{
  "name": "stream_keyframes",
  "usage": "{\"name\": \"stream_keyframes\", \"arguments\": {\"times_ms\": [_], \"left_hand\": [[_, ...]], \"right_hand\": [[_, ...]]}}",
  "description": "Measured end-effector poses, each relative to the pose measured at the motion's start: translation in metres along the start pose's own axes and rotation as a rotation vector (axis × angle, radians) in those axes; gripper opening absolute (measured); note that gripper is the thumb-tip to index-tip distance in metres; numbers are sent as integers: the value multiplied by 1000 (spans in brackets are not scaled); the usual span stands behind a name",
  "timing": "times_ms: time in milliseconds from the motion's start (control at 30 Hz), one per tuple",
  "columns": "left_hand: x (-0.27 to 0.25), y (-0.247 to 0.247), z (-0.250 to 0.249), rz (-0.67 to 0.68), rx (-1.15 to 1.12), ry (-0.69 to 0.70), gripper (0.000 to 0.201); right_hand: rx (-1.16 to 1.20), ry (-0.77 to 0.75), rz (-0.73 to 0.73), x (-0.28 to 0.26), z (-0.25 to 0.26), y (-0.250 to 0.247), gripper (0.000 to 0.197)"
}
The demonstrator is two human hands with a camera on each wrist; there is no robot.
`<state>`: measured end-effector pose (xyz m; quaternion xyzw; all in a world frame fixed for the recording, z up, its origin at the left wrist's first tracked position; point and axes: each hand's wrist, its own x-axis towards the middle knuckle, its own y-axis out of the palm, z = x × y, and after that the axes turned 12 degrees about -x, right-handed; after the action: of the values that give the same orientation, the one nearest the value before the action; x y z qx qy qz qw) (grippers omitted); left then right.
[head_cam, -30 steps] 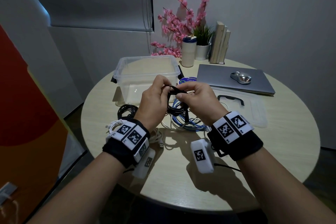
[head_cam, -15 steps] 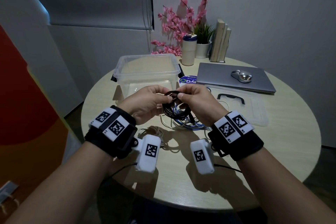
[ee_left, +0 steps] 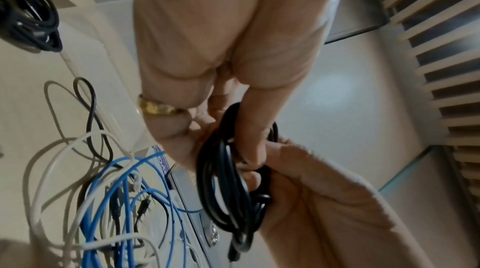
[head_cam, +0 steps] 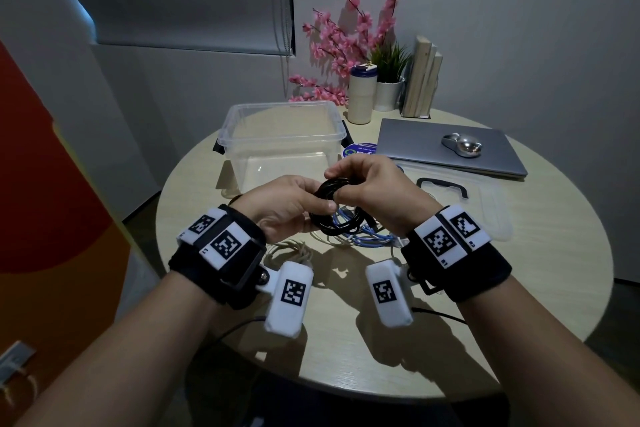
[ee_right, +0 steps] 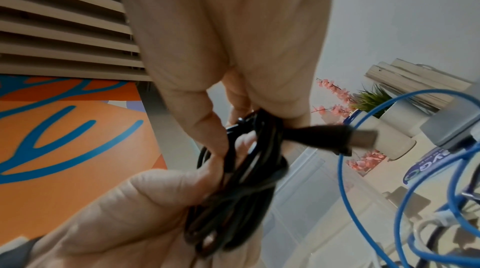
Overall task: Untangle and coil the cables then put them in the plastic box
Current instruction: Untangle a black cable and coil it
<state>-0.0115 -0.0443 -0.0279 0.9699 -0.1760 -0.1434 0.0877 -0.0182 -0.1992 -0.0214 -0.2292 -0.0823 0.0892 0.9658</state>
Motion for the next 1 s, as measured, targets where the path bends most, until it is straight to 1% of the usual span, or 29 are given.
{"name": "stream_keyframes", "arguments": {"times_ms": [67,200,300,367,433,500,533,633,700,800,900,933,1000], "left_hand": [[0,4,1,-73,58,51,21],[5,10,5,-240,242,260,22],[6,10,7,-280,325,341,20],[4,10,6,-247,291,331,16],[1,12,2,-197,192,279,6],[-1,14,-1,-169,120,227,15],[-1,14,-2,-157,97,206,17],[-2,13,-2,-109,11,171,14],[-2,10,-1,-105,-22,195,11],[1,9,2,-166,-28,275,12],[4,11,5,-228,-86,363,13],[5,12,5,-236,-112,369,15],[5,10,5,-223,-181,339,28]], "right_hand": [[-43,-5,-30,1,0,0,29],[-76,-11,-117,4,-2,1,30],[-60,8,-173,5,-5,2,31],[-48,16,-206,4,-6,0,28],[-38,17,-226,3,-7,-1,23],[-39,12,-237,4,-7,0,21],[-35,5,-238,4,-6,1,21],[15,3,-222,4,-7,1,18],[38,11,-178,3,-7,-3,18],[97,38,-105,3,-6,-7,18],[140,78,-130,5,-5,-7,24],[154,98,-135,5,-5,-7,25],[204,124,-114,6,-5,-8,23]]}}
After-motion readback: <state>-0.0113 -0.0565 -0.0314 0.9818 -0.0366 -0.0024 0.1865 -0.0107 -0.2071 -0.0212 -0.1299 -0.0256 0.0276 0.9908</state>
